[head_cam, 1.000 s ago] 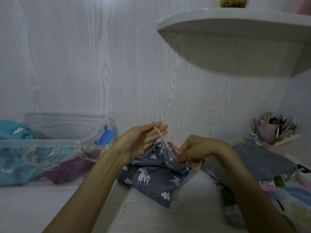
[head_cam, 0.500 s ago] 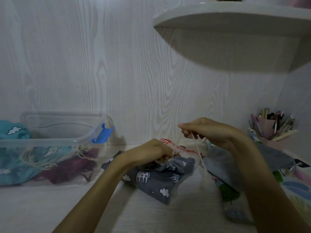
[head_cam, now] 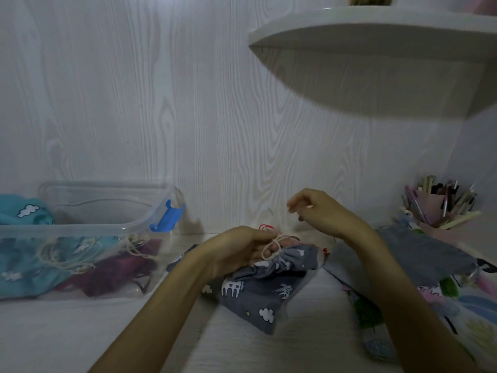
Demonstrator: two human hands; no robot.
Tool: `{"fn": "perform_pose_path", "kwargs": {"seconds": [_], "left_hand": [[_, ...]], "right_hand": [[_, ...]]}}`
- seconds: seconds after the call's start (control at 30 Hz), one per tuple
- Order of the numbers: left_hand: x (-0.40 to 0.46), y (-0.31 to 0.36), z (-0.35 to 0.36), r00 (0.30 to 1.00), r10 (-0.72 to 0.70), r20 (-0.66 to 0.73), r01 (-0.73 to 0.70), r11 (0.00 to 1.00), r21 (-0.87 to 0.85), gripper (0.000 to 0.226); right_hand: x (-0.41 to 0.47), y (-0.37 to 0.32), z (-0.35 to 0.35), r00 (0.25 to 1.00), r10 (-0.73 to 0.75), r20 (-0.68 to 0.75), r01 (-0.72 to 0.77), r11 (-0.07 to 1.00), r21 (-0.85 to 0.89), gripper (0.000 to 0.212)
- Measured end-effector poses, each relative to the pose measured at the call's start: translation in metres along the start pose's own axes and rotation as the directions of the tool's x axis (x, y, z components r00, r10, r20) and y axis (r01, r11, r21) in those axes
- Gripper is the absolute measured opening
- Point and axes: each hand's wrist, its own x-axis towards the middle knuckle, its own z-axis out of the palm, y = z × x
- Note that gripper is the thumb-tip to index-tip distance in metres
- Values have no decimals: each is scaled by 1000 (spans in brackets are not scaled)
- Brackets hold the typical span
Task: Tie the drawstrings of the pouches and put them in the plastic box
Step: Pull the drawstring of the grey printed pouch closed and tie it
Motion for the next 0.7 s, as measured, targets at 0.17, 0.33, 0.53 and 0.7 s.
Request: {"fn": "perform_pose_path", "kwargs": {"seconds": [0.17, 0.33, 0.53, 0.7], "left_hand": [[-1, 4, -9, 998, -61, 9, 61, 995, -78, 23], [-10, 7, -15, 1000, -18, -11, 18, 999, -32, 25], [-16, 10, -14, 998, 21, -64, -23, 999, -32, 27], [-14, 11, -13, 985, 62, -158, -87, 983, -161, 31]], "right_hand": [[-4, -2, -6, 931, -95, 353, 153, 978, -140, 29], [-3, 2, -9, 966, -132, 221, 161, 980, -119, 13], [-20, -2, -39, 954, -160, 253, 155, 987, 41, 16], [-25, -9, -35, 912, -212, 350, 192, 977, 93, 30]]}}
